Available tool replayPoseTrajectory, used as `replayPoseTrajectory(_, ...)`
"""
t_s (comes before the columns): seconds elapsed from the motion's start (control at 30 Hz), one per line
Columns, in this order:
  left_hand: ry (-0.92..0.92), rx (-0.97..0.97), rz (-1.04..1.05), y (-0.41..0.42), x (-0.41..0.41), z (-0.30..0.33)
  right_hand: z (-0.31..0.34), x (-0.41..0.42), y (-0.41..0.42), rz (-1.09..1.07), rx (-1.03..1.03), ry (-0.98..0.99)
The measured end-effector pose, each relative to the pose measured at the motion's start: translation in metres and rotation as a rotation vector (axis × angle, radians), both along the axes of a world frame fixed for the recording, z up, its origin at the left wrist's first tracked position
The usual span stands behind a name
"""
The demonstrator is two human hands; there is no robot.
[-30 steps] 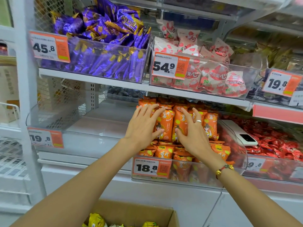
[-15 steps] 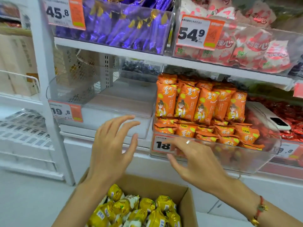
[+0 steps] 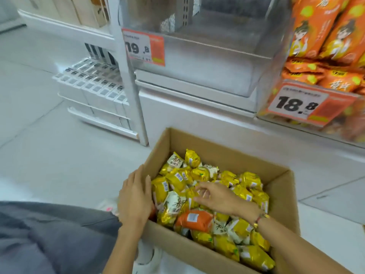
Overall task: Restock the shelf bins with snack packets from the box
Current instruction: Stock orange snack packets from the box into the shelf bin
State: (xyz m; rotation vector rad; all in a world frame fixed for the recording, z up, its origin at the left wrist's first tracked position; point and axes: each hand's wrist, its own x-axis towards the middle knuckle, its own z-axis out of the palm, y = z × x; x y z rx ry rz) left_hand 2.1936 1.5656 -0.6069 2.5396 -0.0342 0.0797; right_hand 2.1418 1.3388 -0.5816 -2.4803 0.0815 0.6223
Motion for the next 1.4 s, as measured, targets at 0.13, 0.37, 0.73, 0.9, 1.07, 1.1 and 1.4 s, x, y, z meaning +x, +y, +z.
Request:
replayPoseTrajectory(0.13, 0.010, -0.032, 0.019, -0.002, -0.001, 0.003, -0.039, -0.022, 0.020, 0.100, -0.096, 0.148)
replayPoseTrajectory(0.37, -0.047, -0.248, 0.051, -0.006, 0.006, 0.020, -0.005, -0.008, 0.017, -0.095, -0.076, 0.081)
replayPoseTrajectory(0.73, 0.677, -0.924, -0.091, -0.023, 0.014, 0.081, 0.059, 0.032, 0.051, -0.551, 1.091, 0.158)
replayPoseTrajectory(0.9, 0.337, -1.097, 0.353, 0.007, 0.028, 0.084, 0.029, 0.045, 0.081, -0.279, 0.594, 0.043)
replayPoseTrajectory(1.07, 0.217, -1.153, 0.515, 0.019, 0.032, 0.082, -0.016, 0.050, 0.097, 0.272, 0.026, 0.031)
replayPoseTrajectory(1.1, 0.227, -1.146, 0.519, 0.018, 0.031, 0.081, -0.022, 0.052, 0.101, 0.331, -0.031, 0.000)
replayPoseTrajectory(1.4, 0.243, -1.144, 0.496, 0.013, 0.030, 0.076, -0.030, 0.048, 0.096, 0.171, 0.135, -0.096)
